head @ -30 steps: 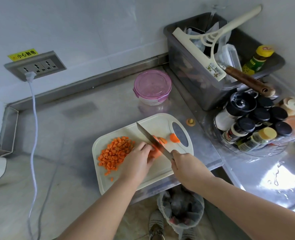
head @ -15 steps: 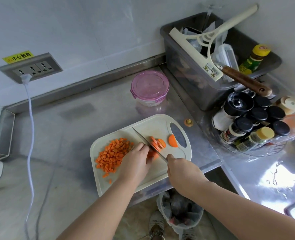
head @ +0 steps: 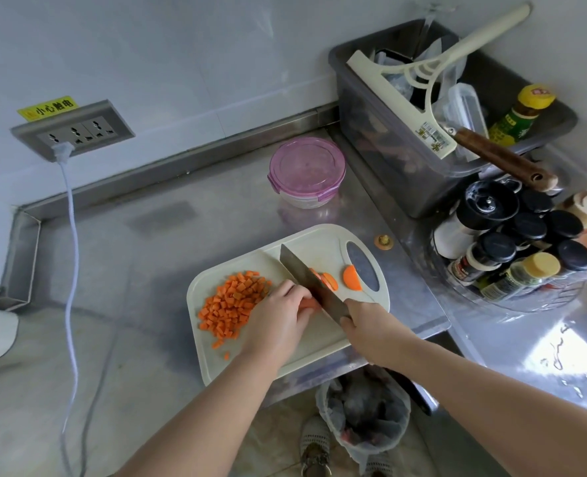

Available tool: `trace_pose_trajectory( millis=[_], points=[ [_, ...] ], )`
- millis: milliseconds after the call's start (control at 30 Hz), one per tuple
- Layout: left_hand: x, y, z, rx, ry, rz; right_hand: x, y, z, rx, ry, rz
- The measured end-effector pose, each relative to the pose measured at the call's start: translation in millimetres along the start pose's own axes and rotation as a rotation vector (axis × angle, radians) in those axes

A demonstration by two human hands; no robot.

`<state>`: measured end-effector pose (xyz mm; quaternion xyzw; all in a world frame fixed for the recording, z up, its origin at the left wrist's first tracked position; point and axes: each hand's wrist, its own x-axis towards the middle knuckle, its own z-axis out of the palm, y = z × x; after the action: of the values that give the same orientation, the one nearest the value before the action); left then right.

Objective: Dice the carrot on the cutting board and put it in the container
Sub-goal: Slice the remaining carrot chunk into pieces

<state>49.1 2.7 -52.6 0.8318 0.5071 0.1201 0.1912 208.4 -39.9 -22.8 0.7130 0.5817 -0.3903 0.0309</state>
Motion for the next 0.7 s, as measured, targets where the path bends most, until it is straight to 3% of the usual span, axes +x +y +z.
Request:
trace_pose_trajectory(
  millis=[200,333,700],
  points=[
    [-5,-5,1,0.003,0.040,0.002,-15,-3,-2,-0.030,0.128,-0.040],
    [-4,-3,0,0.052,0.002,-0.032,-22,-8,6,-0.165,0.088,-0.044],
    [-2,-3,-2,0.090,-0.032,-0.024,-29,-14,7,-0.217,0.045,-0.060]
  ],
)
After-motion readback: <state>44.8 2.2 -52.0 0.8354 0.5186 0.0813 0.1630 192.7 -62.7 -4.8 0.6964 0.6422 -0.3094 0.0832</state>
